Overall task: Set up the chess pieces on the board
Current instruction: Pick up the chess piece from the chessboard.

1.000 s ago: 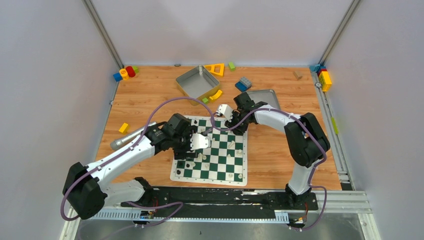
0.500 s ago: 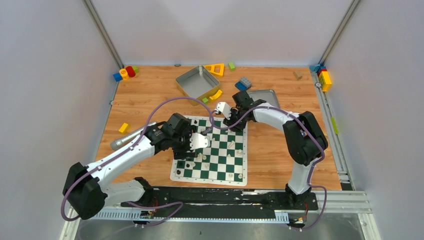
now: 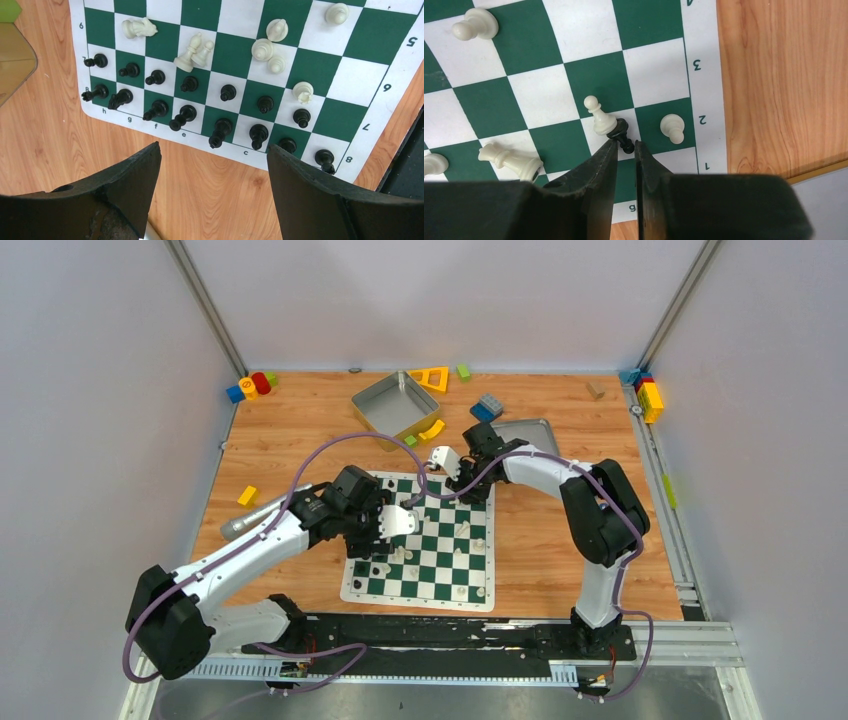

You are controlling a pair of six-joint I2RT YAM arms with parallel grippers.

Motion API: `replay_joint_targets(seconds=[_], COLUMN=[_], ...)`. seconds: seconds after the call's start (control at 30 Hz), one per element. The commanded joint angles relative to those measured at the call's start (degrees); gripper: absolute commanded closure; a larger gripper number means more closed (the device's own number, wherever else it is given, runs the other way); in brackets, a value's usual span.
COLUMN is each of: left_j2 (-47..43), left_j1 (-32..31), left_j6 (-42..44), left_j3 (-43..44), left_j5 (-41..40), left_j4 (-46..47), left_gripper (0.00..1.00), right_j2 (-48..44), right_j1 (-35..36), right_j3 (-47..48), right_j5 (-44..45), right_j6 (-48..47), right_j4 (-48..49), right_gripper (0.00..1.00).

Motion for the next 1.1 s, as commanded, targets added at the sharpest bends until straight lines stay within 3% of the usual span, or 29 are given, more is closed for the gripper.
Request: replay_joint_targets(seconds=[0.0, 0.23, 0.6, 0.8, 1.07], left_j2=[-0.2, 0.3, 1.9, 2.4, 1.7], left_j1=[0.5, 1.1, 4.7, 10.5, 12.2], left_j6=[0.1, 0.0, -2.8, -5.5, -5.8], left_j3=[-0.1, -0.3, -0.6, 0.6, -1.1], left_j5=[0.7, 0.8, 2.7, 9.4, 24.0], left_j4=[1.2, 2.1, 9.3, 13.4, 22.1], left_gripper=[0.15, 0.15, 0.15, 0.15, 0.17], right_j2=[0.4, -1.3, -5.4, -7.6, -9.9], right_j1=[0.1, 0.1, -0.1, -0.3, -0.9], right_j3=[1.4, 0.5, 0.1, -0.5, 0.2], right_j5=[-1.4, -1.0, -3.0, -5.8, -17.5], right_j6=[-1.3, -1.4, 0.3, 2.0, 5.7], right_j4=[0.5, 0.1, -2.5, -4.6, -8.2], right_gripper=[0.83, 0.92, 1.00, 1.00, 1.00])
